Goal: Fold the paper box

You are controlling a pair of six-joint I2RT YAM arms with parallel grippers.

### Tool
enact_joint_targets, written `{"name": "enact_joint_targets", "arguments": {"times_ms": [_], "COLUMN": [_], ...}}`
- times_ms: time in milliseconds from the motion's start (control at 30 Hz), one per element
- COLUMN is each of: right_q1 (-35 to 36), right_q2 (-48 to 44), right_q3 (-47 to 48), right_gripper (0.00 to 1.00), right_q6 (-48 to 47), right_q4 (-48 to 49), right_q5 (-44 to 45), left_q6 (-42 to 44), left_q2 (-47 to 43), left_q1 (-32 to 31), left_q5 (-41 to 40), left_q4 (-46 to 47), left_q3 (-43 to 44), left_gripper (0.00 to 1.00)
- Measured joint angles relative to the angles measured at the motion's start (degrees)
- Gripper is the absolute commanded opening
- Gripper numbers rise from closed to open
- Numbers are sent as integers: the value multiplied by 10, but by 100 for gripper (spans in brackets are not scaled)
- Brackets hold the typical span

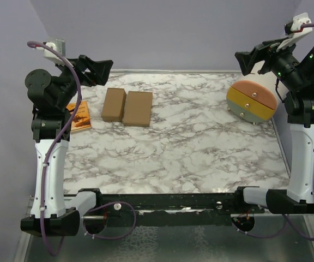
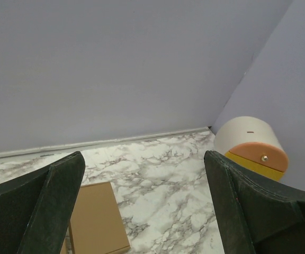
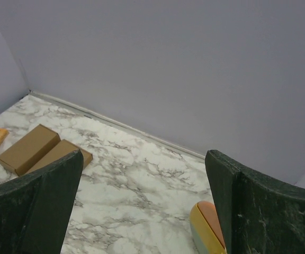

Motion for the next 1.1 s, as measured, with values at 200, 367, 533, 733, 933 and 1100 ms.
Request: {"name": "enact_joint_targets", "arguments": {"times_ms": [200,367,533,733,933,1100], "right_q1": [0,0,0,0,0,0], "right_q2": [-8,-17,-18,-17,-17,-18], "right_q3": [-17,-53,-83,-88,-101,-118], "right_gripper": [99,99,99,99,99,99], "right_q6": [-3,-12,-20,-33,-43,-64], "right_q4": [0,4,11,12,16,19], "right_q5": [-2,-15,-27,-70,-128,-165], "left_q6": [0,0,-1,-7,-23,-44], "left_q2": [0,-1,0,1,1,1], "left_q1": [0,0,0,0,0,0], "left_q5": [5,11,29,47,61,74], "left_q4": [-9,-5,8,25,53,73], "left_q3": [0,-9,-38,-60,-89,-111], "left_gripper": [99,99,99,99,99,99]}}
